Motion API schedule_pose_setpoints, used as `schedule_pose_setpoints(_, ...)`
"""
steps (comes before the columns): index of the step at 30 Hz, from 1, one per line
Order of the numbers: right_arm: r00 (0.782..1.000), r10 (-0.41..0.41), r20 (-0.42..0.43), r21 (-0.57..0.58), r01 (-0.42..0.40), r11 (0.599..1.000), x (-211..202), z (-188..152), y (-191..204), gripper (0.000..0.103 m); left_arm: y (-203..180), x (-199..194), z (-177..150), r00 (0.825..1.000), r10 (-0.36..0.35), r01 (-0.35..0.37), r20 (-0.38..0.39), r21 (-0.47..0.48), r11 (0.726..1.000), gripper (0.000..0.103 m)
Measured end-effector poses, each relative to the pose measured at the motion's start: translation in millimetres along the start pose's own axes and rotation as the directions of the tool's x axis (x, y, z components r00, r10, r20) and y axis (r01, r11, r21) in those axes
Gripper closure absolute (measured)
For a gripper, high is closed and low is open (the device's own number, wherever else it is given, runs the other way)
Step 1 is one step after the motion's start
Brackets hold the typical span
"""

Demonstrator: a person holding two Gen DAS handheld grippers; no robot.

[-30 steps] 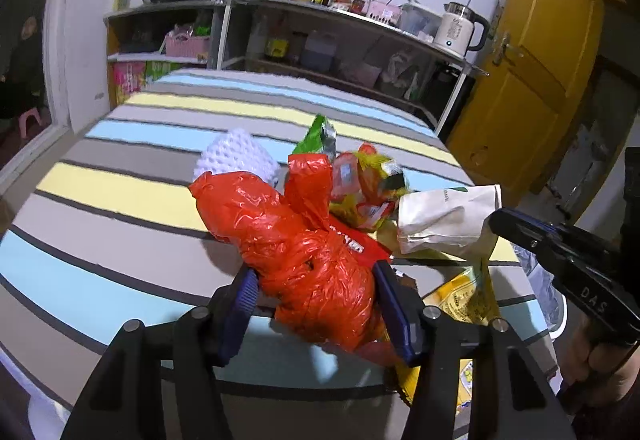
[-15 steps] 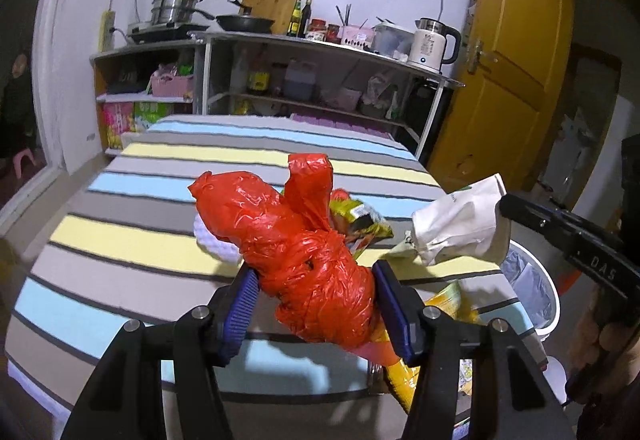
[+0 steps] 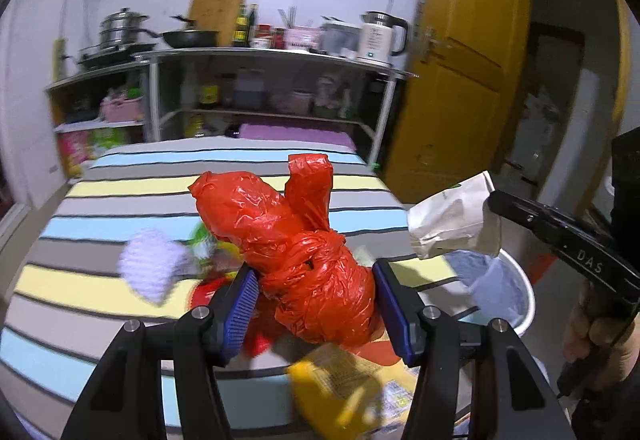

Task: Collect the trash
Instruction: 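Carry the red bag over the bin and open the left tool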

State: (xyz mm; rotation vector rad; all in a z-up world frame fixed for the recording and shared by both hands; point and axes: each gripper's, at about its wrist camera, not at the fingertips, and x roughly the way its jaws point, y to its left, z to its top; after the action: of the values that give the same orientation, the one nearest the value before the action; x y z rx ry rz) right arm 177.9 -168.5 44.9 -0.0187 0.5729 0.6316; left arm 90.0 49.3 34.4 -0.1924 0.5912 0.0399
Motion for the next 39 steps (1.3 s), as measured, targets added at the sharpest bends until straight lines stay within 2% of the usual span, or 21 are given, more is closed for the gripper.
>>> schedule_pose_setpoints(7, 0.994, -0.107, -0.001, 0.081, 0.107, 0.991, -25.4, -15.9, -48.3, 0.100, -59.6, 28.7, 8.1, 0.993, -0.116, 0.118, -0.032, 0.076, 0.990, 0.046)
schedule_pose_setpoints(13, 0.983, -0.180, -0.034, 0.155, 0.183, 0.971, -41.1, -37.7, -89.2, 0.100, -111.8, 55.0, 4.6, 0.974, -0.214, 0.223, -0.077, 0.140, 0.965, 0.046)
schedule_pose_setpoints(19, 0.975, -0.206, -0.078, 0.206, 0.218, 0.954, -46.4, -61.6, -119.7, 0.099, -152.5, 76.8, -6.2, 0.950, -0.283, 0.303, -0.130, 0.183, 0.935, 0.045)
schedule_pose_setpoints(25, 0.971, -0.217, -0.104, 0.258, 0.237, 0.936, -49.9, -78.9, -141.0, 0.099, -176.2, 99.8, -13.3, 0.932, -0.313, 0.348, -0.184, 0.203, 0.915, 0.044)
schedule_pose_setpoints(34, 0.963, -0.234, -0.134, 0.280, 0.263, 0.923, -50.2, -91.7, -153.6, 0.096, -187.3, 131.7, -25.1, 0.915, -0.312, 0.365, -0.256, 0.199, 0.909, 0.044)
schedule_pose_setpoints(36, 0.962, -0.240, -0.131, 0.278, 0.268, 0.923, -50.3, -89.0, -153.7, 0.093, -187.9, 135.8, -24.8, 0.913, -0.314, 0.369, -0.261, 0.198, 0.908, 0.043)
schedule_pose_setpoints(39, 0.964, -0.239, -0.118, 0.282, 0.263, 0.923, -54.6, -88.3, -152.4, 0.081, -187.1, 140.7, -24.1, 0.912, -0.315, 0.370, -0.263, 0.195, 0.908, 0.040)
